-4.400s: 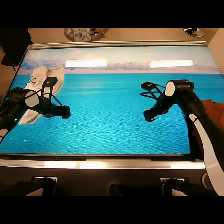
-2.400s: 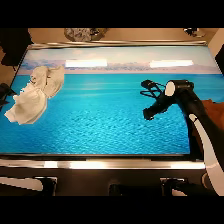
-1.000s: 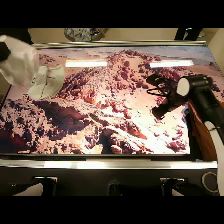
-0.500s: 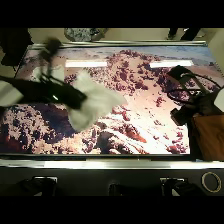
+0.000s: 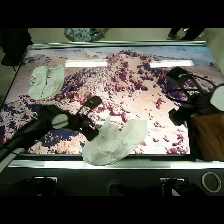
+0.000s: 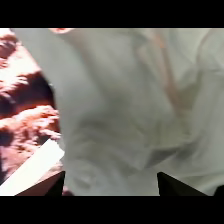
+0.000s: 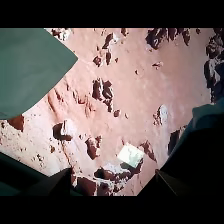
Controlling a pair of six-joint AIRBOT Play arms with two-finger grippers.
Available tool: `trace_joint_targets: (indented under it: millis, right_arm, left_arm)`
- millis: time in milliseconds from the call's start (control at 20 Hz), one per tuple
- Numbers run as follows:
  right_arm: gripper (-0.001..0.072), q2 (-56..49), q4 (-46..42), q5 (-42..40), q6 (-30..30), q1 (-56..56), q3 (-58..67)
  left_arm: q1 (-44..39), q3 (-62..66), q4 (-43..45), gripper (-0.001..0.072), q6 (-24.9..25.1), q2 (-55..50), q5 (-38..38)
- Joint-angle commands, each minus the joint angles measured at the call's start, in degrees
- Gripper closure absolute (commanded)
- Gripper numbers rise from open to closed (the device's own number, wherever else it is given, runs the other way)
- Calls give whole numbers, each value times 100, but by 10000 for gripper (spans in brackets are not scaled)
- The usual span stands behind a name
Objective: Fold the shirts.
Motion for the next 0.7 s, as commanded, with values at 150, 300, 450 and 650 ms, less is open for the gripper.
trace_joint_targets:
  millis: [150,300,450,650]
  right_arm:
    - [85,-1661,2197,-234,-789,-535,-173]
    - [85,-2463,2988,391,-1021,-1182,-179]
    - [85,-2754,2931,654,-1025,-1480,-179]
    - [82,-2758,2677,566,-1043,-1469,-181]
  left_arm:
    - [2496,-55,-101,-9,-83,710,-1029]
    - [3357,-1425,-1427,-8,-13,863,-1023]
    - [3263,-2868,-2608,80,358,861,-570]
    - [2693,-3947,-3497,104,435,857,479]
